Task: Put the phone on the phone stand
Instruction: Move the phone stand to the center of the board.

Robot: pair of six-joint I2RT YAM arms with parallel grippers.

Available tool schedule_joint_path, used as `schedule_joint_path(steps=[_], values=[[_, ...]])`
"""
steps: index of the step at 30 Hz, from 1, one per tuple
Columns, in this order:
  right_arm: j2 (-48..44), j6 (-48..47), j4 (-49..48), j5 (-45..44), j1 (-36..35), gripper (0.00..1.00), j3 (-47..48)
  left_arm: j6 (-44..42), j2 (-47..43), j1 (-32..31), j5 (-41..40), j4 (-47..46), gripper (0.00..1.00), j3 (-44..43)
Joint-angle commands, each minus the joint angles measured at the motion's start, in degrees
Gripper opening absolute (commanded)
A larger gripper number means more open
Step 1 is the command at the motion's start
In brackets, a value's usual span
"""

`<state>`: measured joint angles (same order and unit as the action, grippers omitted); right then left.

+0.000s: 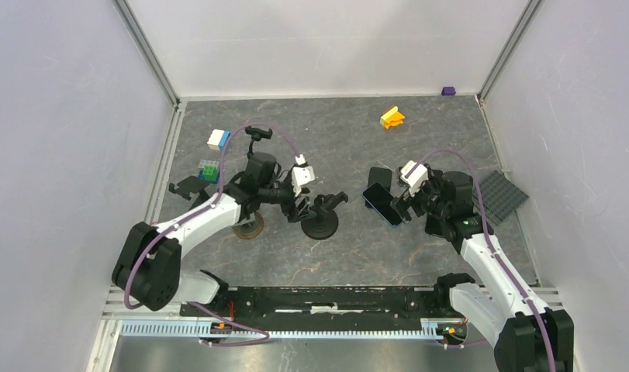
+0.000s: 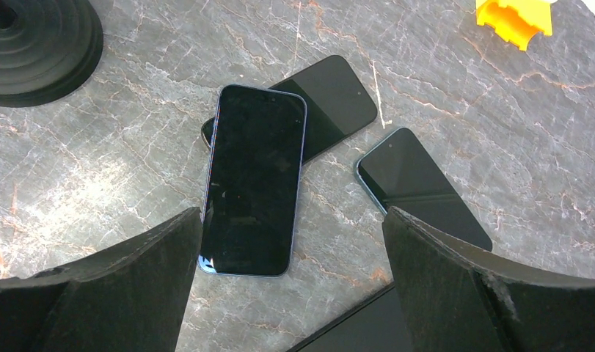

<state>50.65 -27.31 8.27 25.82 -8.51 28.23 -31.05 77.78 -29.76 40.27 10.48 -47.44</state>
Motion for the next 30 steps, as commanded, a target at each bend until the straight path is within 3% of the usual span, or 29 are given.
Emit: schedule_joint_path(steps=[1, 7, 17, 22, 30], values=[[-0.6, 0.3, -1.8, -0.8, -0.3, 0.98, -0.4, 19.3, -3.2, -0.7, -3.5, -26.3, 0.80, 8.2], [-0.7, 0.0, -1.9, -1.5, -0.3, 0.97, -0.6, 25.3, -3.0, -2.8, -9.5, -44.1, 0.78, 16.6], [0.4, -0.1, -1.8, -3.3, -0.3, 0.97, -0.6, 22.5, 0.8, -9.0, -17.2, -59.0, 0.60, 22.6], [0.1, 0.2, -1.8, -3.3, -0.3, 0.97, -0.8, 16.9, 0.6, -8.9, -11.8, -58.9, 0.54, 22.8], [0.6, 1.1, -1.9, -3.0, -0.3, 0.97, -0.9, 14.1, 1.8, -6.5, -5.6, -61.0, 0.29, 20.9]])
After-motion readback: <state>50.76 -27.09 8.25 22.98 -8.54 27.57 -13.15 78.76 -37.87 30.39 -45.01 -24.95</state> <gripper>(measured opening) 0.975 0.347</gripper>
